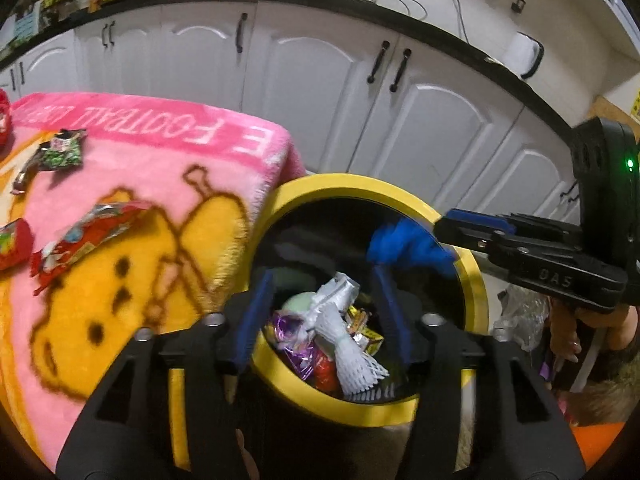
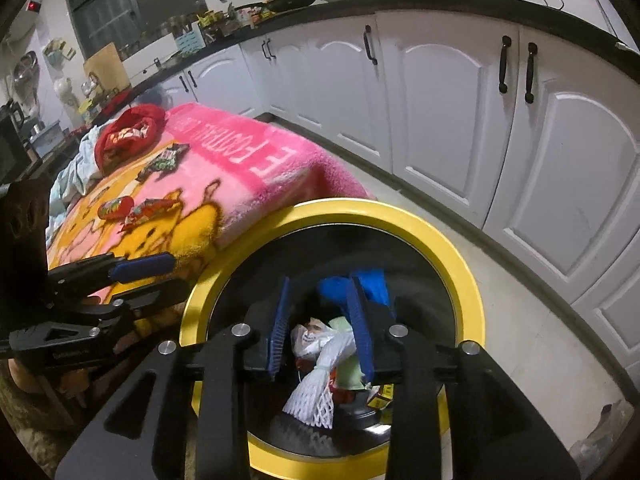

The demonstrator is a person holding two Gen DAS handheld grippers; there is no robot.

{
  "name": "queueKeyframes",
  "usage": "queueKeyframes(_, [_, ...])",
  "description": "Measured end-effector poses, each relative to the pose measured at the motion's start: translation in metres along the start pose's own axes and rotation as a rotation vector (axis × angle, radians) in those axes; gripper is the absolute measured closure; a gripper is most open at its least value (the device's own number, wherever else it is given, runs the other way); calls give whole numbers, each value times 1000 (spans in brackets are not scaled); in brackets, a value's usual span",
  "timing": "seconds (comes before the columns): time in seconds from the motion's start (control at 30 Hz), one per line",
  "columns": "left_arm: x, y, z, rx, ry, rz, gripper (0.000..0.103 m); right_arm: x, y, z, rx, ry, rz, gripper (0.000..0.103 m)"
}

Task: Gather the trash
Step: 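Open both tools above the yellow bin to drop the items, then move both tools back over the remaining items on the blanket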

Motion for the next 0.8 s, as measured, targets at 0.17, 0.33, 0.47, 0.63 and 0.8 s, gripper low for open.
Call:
queueKeyframes(0.17, [-6,-14,-9,-43,-14,37,31,-5,-7,1,8,11,21,62])
queueKeyframes(0.33, [-11,-33,-19,-71,-29,81,13,-12,-16,-7,11,6,52,55])
queueKeyframes(0.47, [-14,-46,-28,-94,-45,107,11,-17,-21,-15,9,-2,69,47])
queueKeyframes(0.63, [-17,-65,-44,-131,-74,146,11,-24,-27,-28,0,-16,85,43])
queueKeyframes(0.8, [-18,-83,-61,-170,-95,186,11,-31,-33,-45,-15,-38,101,42])
Point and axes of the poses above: each gripper's, at about its wrist camera, not at the fingertips, and y roughly the way its jaws point, z to its right, x to its underside, the point moved 6 cm from there along y, roughly the way its jaws point, and after that the axes turned 2 degrees about z, right-handed, at the moved point
